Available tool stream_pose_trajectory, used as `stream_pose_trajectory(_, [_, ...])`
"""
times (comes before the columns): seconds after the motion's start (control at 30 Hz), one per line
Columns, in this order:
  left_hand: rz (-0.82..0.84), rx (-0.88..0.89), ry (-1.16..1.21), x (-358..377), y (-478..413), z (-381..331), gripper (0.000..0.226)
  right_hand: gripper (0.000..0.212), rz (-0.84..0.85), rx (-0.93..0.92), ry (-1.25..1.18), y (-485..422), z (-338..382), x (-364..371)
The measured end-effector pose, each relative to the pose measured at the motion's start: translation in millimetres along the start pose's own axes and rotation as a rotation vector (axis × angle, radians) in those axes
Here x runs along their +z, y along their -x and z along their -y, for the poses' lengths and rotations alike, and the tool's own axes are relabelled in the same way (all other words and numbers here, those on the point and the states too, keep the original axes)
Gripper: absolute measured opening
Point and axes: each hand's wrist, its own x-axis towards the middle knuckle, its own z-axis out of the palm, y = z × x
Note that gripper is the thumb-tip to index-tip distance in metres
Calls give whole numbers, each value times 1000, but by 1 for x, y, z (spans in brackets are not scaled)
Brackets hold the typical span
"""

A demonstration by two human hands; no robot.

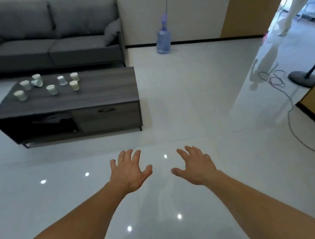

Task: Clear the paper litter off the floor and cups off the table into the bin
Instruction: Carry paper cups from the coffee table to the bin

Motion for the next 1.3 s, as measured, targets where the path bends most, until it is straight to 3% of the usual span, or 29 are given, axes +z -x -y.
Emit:
stream_pose_trajectory(0.27, [-49,-175,12,-46,-58,117,75,85,26,-177,35,-120,113,-29])
stream_pose_trajectory(0.7, [-82,-467,45,-108,-214,233,72,84,56,-498,101,-361,240,-103])
stream_pose_trajectory(0.97, [-118,-548,94,-140,-301,303,73,84,138,-560,166,-466,316,-123])
stream_pose_trajectory(1.3, [-70,-519,118,-174,-424,460,76,86,163,-528,192,-617,447,-139])
